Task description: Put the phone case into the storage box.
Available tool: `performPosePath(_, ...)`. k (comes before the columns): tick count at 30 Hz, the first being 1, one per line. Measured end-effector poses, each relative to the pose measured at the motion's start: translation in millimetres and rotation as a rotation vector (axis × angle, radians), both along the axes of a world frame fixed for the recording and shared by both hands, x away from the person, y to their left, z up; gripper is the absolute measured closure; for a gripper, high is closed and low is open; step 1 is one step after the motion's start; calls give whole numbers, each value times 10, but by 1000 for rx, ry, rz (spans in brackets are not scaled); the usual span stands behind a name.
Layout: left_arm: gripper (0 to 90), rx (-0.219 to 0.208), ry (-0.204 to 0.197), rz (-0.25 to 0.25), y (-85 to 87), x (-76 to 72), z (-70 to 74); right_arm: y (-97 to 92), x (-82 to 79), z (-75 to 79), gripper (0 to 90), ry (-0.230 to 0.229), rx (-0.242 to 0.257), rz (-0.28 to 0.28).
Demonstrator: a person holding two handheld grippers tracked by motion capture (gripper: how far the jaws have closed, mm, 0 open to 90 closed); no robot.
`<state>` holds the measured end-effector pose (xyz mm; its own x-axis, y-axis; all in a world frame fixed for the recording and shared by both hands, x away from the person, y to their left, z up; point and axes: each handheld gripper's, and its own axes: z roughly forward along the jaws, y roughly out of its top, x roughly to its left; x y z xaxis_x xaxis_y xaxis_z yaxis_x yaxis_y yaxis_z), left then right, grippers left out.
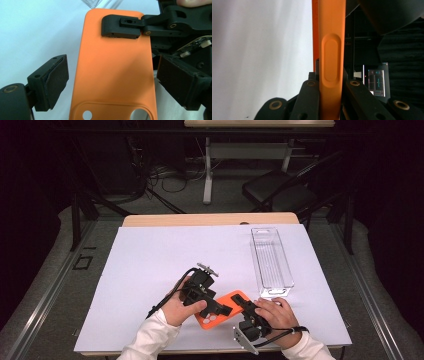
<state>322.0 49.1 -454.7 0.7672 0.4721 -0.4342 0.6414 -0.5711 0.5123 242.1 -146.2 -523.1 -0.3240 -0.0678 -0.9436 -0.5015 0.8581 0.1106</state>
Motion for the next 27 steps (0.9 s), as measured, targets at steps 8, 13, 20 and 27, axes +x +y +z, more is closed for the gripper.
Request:
performPosePath(8, 107, -32, -23, 48, 155, 32, 81, -9, 6, -5, 861, 6, 7, 3)
performPosePath(13, 38, -50, -36, 54, 281, 50, 129, -26, 10, -2, 861, 8, 16, -5)
performPosePath(20, 6, -37, -65, 96, 428, 73, 175, -36, 10, -2, 861, 9, 15, -11)
performPosePath(27, 6, 13, -100, 133, 521, 99, 136, -36, 15, -10, 861, 15, 18, -9)
